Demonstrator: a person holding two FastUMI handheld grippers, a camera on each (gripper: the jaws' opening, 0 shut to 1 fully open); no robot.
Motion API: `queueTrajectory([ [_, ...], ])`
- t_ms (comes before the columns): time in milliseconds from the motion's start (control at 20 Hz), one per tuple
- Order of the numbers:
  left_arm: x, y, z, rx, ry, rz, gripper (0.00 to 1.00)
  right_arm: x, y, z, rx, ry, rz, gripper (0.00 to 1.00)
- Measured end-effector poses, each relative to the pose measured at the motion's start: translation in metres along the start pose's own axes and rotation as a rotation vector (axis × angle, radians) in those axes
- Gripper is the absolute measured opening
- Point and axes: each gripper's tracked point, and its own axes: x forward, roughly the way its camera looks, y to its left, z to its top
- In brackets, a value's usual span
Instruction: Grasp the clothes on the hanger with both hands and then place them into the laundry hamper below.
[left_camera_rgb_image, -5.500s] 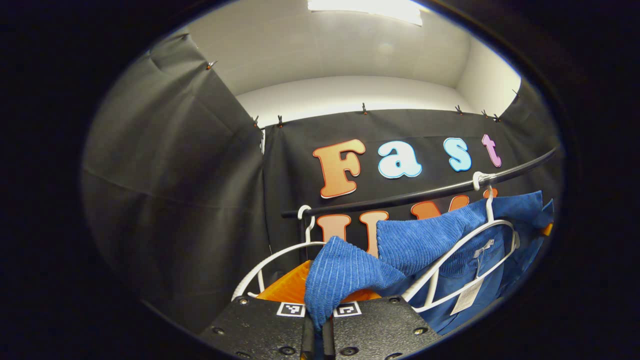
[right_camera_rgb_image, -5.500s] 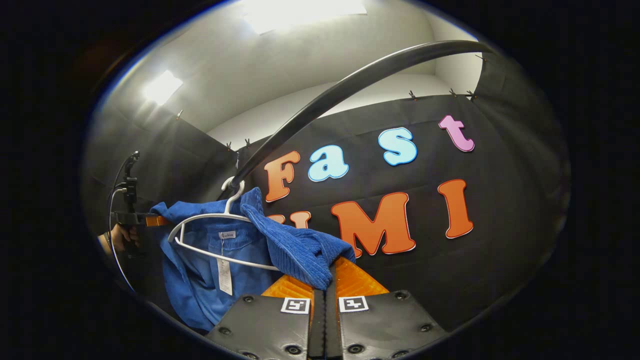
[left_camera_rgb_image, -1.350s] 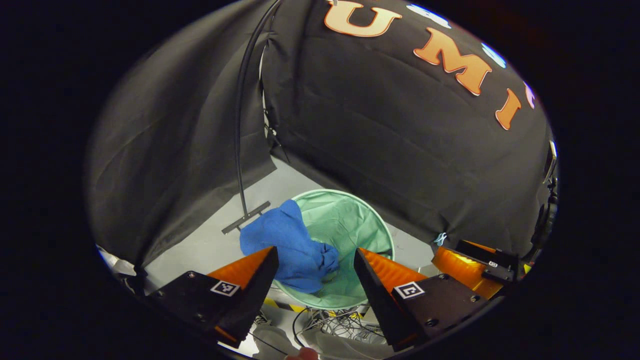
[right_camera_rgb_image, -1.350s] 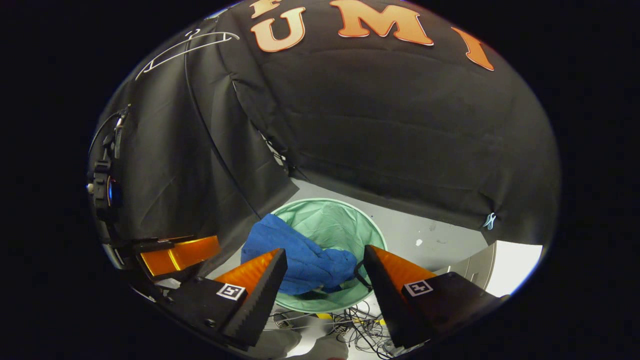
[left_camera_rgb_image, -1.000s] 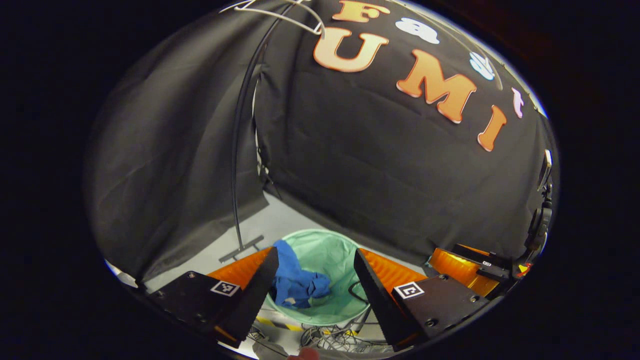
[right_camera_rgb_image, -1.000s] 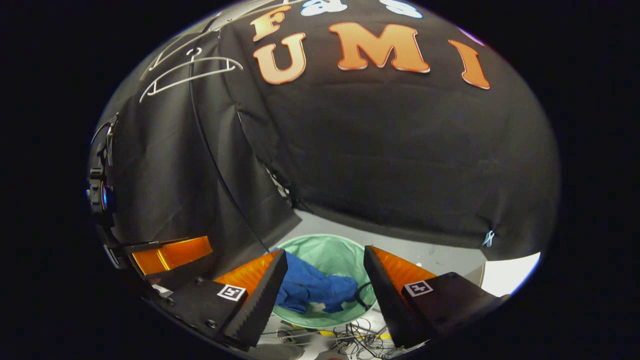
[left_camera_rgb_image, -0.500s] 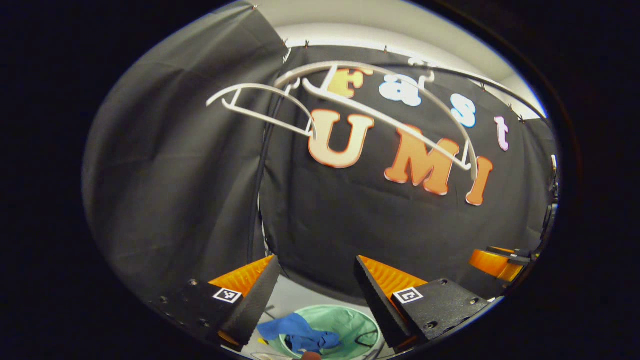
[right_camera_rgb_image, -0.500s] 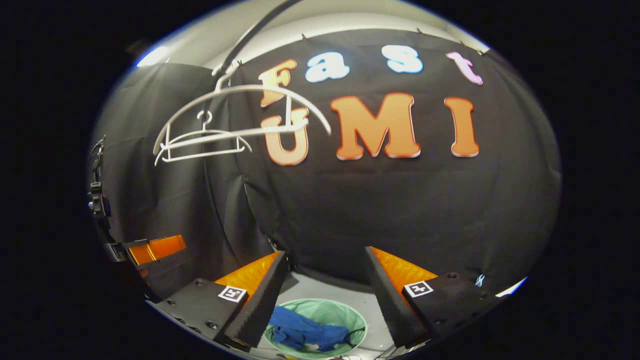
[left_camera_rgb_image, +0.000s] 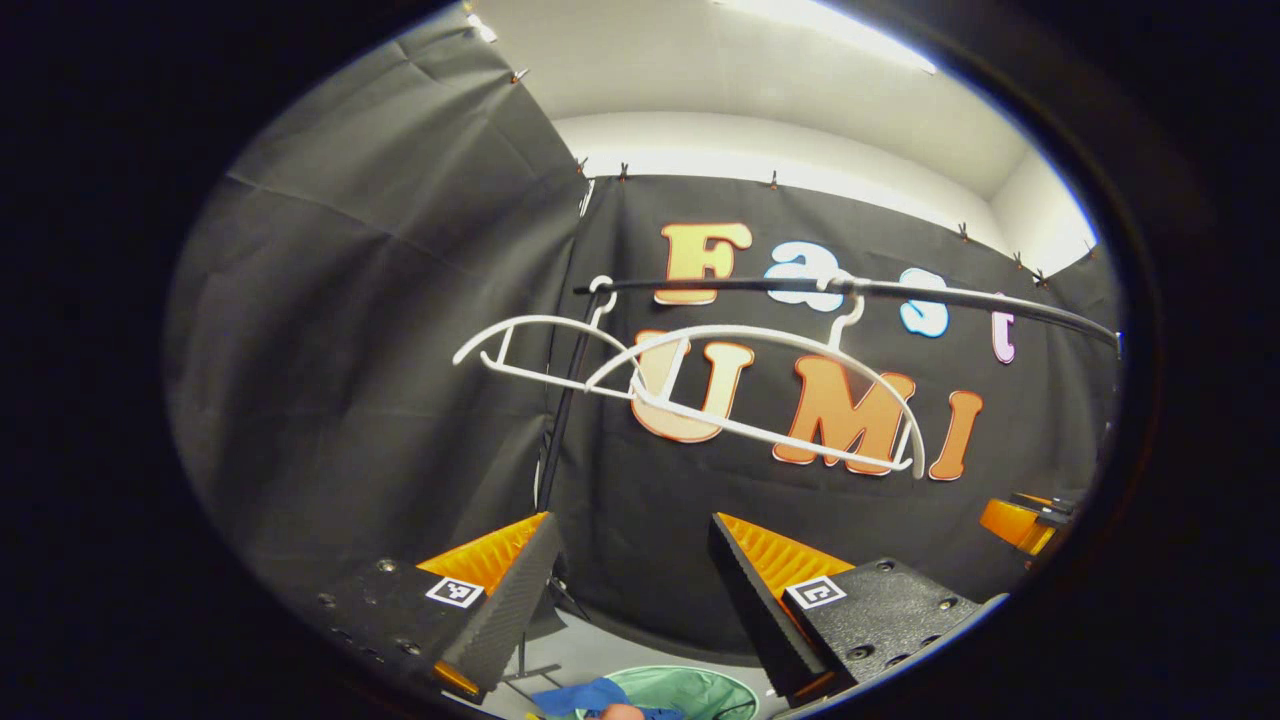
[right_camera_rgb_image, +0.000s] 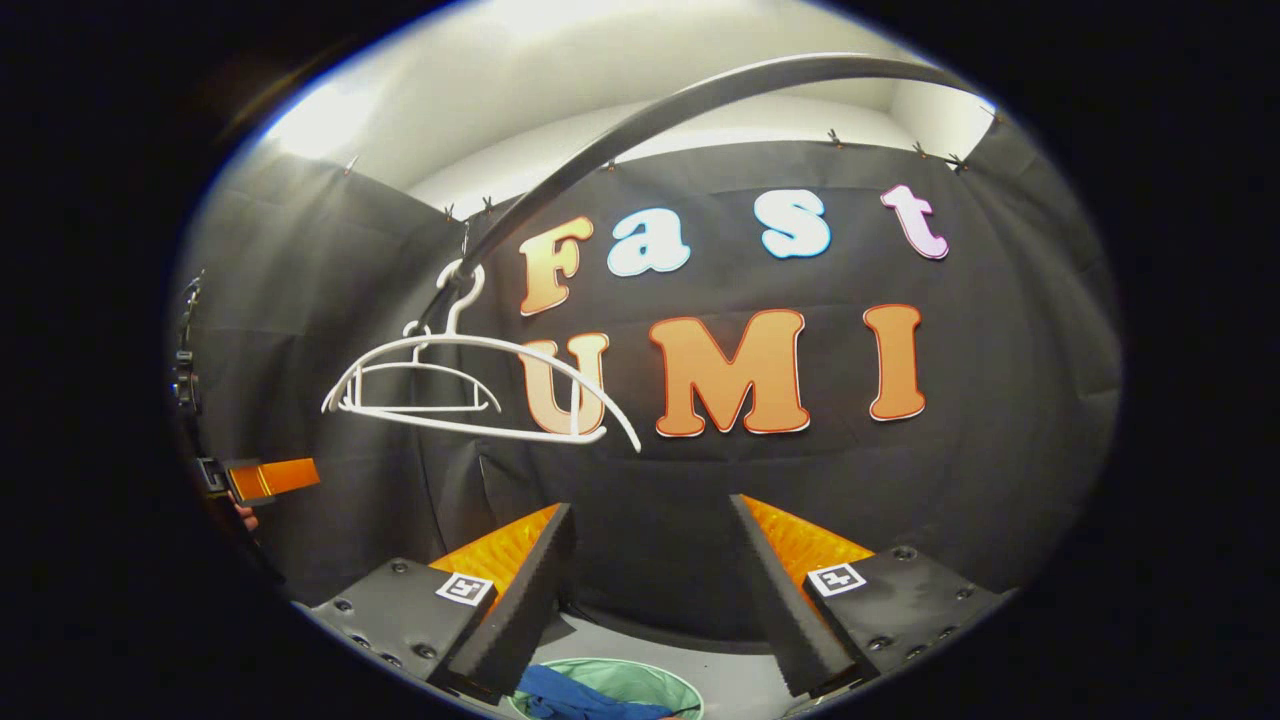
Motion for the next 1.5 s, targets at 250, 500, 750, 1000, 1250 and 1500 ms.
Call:
queueTrajectory([
  [250, -0.015, 0.004, 0.016, 0.008, -0.077, 0.041, 0.96, -0.018, 0.0, 0.01, 0.008, -0.046, -0.025, 0.99],
  [500, -0.02, 0.012, 0.025, -0.007, -0.092, 0.046, 0.92, -0.029, -0.004, 0.02, -0.005, -0.081, -0.037, 0.99],
  [750, -0.017, 0.007, 0.023, -0.017, -0.09, 0.035, 0.92, -0.053, -0.018, 0.008, 0.012, -0.086, -0.045, 0.99],
  [1000, -0.015, -0.006, 0.024, -0.008, -0.09, 0.018, 0.91, -0.059, -0.03, 0.007, 0.019, -0.089, -0.063, 0.99],
  [1250, -0.016, -0.015, 0.026, 0.004, -0.093, 0.002, 0.94, -0.054, -0.033, 0.006, 0.033, -0.09, -0.059, 0.98],
  [1500, -0.018, -0.017, 0.026, 0.004, -0.089, 0.004, 0.94, -0.054, -0.038, 0.004, 0.041, -0.09, -0.053, 0.98],
])
